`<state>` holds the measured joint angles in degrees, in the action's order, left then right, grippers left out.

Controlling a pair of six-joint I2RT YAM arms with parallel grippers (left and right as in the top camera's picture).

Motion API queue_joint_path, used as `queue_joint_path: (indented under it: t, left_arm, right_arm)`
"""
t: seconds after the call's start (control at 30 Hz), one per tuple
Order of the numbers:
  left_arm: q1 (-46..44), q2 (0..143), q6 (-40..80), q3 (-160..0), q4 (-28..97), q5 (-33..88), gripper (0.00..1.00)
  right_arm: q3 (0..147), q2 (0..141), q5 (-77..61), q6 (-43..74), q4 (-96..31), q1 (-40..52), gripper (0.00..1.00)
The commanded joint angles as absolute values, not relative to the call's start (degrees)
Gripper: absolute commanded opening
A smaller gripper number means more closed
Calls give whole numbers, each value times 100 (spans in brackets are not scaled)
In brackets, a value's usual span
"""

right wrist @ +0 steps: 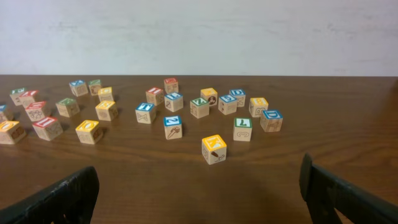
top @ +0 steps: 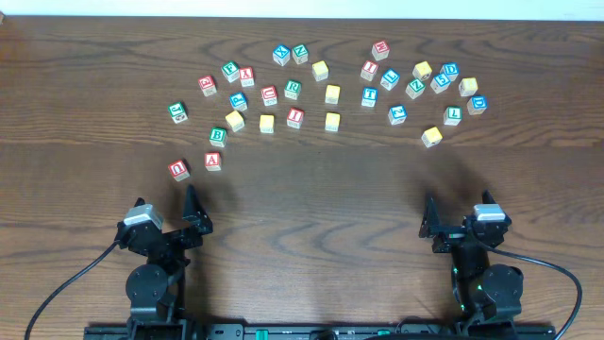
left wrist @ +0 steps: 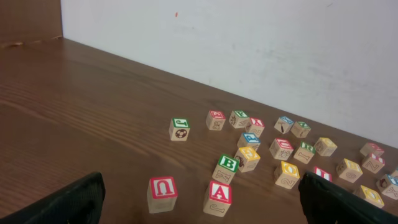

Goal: Spell out ROBOT

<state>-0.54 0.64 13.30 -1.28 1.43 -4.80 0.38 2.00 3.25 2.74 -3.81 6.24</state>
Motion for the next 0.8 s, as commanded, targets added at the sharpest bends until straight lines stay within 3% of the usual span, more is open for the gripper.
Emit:
queue_joint_path:
  t: [0.0,0.77]
  left_arm:
    - [-27,67,1337,-23,384,-493,98]
    - [-27,67,1337,-23,381,-493,98]
  right_arm:
    - [32,215,412,357,-390,659,99]
    - [32,215,412,357,-390,659,99]
